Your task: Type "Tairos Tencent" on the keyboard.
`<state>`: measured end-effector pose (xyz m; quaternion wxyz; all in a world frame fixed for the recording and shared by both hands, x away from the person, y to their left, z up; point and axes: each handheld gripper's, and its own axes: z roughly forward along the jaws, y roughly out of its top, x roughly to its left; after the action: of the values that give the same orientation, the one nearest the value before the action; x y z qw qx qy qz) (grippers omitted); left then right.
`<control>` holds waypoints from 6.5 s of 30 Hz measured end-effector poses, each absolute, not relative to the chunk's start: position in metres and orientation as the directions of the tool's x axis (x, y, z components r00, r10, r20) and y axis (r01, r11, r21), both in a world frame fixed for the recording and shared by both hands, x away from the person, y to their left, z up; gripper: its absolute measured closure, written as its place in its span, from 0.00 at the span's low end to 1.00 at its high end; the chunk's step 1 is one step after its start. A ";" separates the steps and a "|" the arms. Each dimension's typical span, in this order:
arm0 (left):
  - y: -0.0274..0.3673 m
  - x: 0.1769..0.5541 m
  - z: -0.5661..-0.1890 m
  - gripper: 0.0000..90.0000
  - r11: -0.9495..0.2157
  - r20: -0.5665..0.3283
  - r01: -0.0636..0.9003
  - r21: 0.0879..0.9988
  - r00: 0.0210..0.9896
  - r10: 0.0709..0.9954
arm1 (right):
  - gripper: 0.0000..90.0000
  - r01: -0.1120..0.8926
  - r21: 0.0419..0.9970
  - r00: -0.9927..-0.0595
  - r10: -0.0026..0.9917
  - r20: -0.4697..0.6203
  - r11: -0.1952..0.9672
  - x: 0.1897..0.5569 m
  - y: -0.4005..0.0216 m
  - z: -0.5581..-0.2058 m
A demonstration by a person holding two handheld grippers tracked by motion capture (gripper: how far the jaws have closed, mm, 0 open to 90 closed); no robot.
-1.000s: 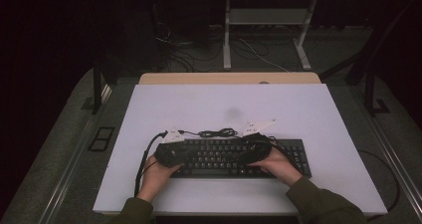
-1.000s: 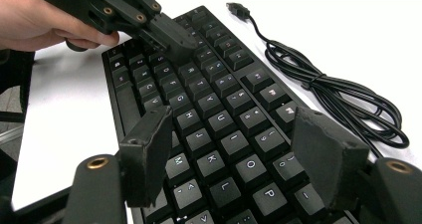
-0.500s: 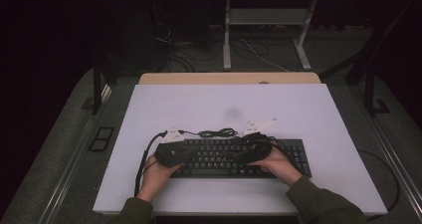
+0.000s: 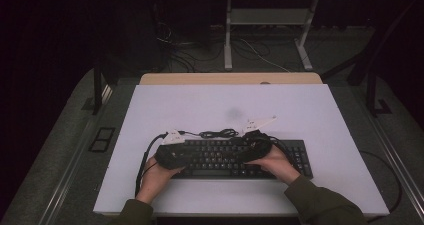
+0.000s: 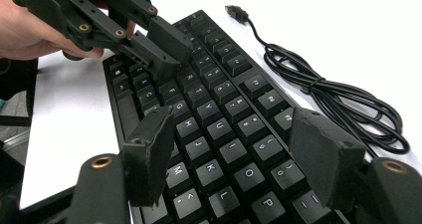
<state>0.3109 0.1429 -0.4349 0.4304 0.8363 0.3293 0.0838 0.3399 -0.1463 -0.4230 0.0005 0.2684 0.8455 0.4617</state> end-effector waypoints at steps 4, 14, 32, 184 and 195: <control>0.144 0.310 -0.434 0.65 -0.409 -0.149 0.478 0.777 0.771 0.619 | 0.37 0.463 0.782 -0.852 0.453 0.262 0.417 0.342 -0.144 -0.422; 0.145 0.307 -0.433 0.44 -0.395 -0.177 0.494 0.774 0.768 0.615 | 0.44 0.456 0.790 -0.860 0.429 0.274 0.410 0.343 -0.138 -0.421; 0.154 0.305 -0.434 0.27 -0.382 -0.155 0.489 0.784 0.751 0.641 | 0.80 0.416 0.786 -0.894 0.363 0.262 0.457 0.333 -0.129 -0.421; 0.139 0.293 -0.433 0.98 -0.472 -0.172 0.469 0.746 0.821 0.544 | 0.33 0.426 0.786 -0.839 0.519 0.159 0.447 0.338 -0.153 -0.427; 0.143 0.293 -0.429 0.98 -0.445 -0.171 0.469 0.763 0.810 0.560 | 0.33 0.424 0.787 -0.840 0.519 0.157 0.448 0.338 -0.153 -0.427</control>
<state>0.2931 0.1433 -0.4287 0.4309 0.8482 0.3034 0.0530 0.3383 -0.1527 -0.4270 0.0534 0.2777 0.8492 0.4460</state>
